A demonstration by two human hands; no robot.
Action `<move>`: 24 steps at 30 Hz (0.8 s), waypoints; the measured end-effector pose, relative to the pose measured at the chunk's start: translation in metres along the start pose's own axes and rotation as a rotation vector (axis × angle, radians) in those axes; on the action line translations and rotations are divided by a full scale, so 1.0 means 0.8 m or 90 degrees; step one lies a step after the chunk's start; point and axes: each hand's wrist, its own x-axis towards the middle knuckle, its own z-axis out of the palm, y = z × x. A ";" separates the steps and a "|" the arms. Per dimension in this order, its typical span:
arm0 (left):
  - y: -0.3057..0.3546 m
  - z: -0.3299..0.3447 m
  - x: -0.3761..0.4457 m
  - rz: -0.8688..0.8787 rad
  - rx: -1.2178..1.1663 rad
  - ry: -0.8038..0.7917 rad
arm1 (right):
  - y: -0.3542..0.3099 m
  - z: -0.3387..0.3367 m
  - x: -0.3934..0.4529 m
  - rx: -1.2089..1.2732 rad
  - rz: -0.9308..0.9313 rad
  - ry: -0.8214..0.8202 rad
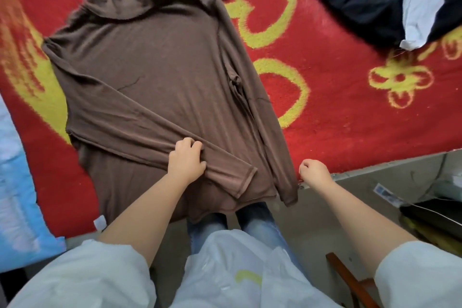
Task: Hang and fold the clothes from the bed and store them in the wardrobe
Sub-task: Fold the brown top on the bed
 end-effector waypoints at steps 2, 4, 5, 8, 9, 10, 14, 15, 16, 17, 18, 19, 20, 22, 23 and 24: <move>0.000 -0.003 -0.006 -0.007 0.003 0.036 | 0.006 -0.016 -0.004 -0.028 -0.023 -0.019; 0.000 -0.004 -0.013 -0.016 0.042 0.076 | 0.007 -0.017 -0.008 -0.061 -0.057 -0.065; 0.000 -0.003 -0.016 -0.030 0.049 0.079 | 0.006 -0.008 -0.010 -0.088 -0.072 -0.082; 0.001 0.009 -0.017 -0.051 0.033 0.018 | -0.010 0.030 -0.018 -0.111 -0.071 -0.048; 0.001 0.012 -0.017 -0.058 0.024 -0.007 | -0.015 0.042 -0.019 -0.123 -0.063 -0.016; 0.000 0.015 -0.017 -0.061 0.023 -0.019 | -0.019 0.051 -0.021 -0.135 -0.048 0.010; 0.002 0.023 -0.012 -0.069 0.024 -0.014 | -0.014 0.051 -0.006 -0.173 -0.042 0.041; 0.003 0.025 -0.012 -0.074 0.019 -0.016 | -0.013 0.041 0.000 -0.186 -0.049 0.035; 0.004 0.025 -0.013 -0.076 0.011 -0.020 | -0.012 0.028 0.007 -0.178 -0.052 0.034; 0.004 0.026 -0.013 -0.076 -0.003 -0.025 | -0.011 0.014 0.015 -0.126 -0.049 0.043; 0.003 0.027 -0.014 -0.072 -0.031 -0.027 | -0.009 -0.002 0.023 -0.026 -0.037 0.065; 0.002 0.026 -0.016 -0.069 -0.089 -0.021 | -0.006 -0.020 0.032 0.124 -0.012 0.086; 0.000 0.024 -0.017 -0.068 -0.174 0.001 | -0.007 -0.043 0.036 0.304 0.011 0.097; -0.006 0.019 -0.019 -0.079 -0.355 0.089 | -0.014 -0.090 0.037 0.559 0.025 0.129; -0.010 0.015 -0.021 -0.085 -0.419 0.148 | -0.023 -0.112 0.031 0.603 -0.009 0.158; -0.015 0.012 -0.023 -0.094 -0.454 0.197 | -0.037 -0.131 0.020 0.623 -0.055 0.185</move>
